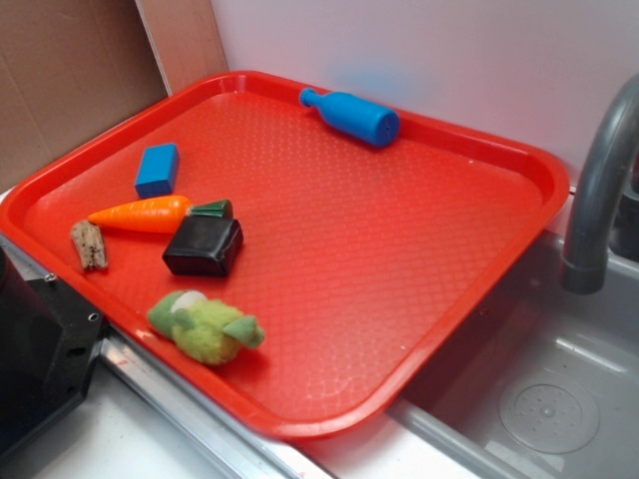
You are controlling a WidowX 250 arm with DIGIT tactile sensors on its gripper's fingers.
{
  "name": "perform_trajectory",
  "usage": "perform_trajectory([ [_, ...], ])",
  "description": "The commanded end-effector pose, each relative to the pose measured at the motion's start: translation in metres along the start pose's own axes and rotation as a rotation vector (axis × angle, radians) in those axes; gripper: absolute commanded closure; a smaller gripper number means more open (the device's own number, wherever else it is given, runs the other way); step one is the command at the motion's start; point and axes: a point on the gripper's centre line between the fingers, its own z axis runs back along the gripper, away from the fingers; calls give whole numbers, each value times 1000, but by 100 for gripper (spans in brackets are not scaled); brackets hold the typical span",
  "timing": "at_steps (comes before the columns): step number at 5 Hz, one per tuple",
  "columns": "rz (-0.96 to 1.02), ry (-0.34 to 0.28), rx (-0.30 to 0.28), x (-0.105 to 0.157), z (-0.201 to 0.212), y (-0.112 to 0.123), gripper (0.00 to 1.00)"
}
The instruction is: Grab the blue block.
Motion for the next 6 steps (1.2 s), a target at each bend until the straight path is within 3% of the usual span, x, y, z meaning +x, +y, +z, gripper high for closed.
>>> perform_trajectory([
  [1,0,0,0,0,0,0,0],
  [3,0,0,0,0,0,0,0],
  [4,257,79,-20,35,-35,31,0],
  [5,476,60,-53,67,-63,61,0],
  [6,722,7,-47,80,-89,88,0],
])
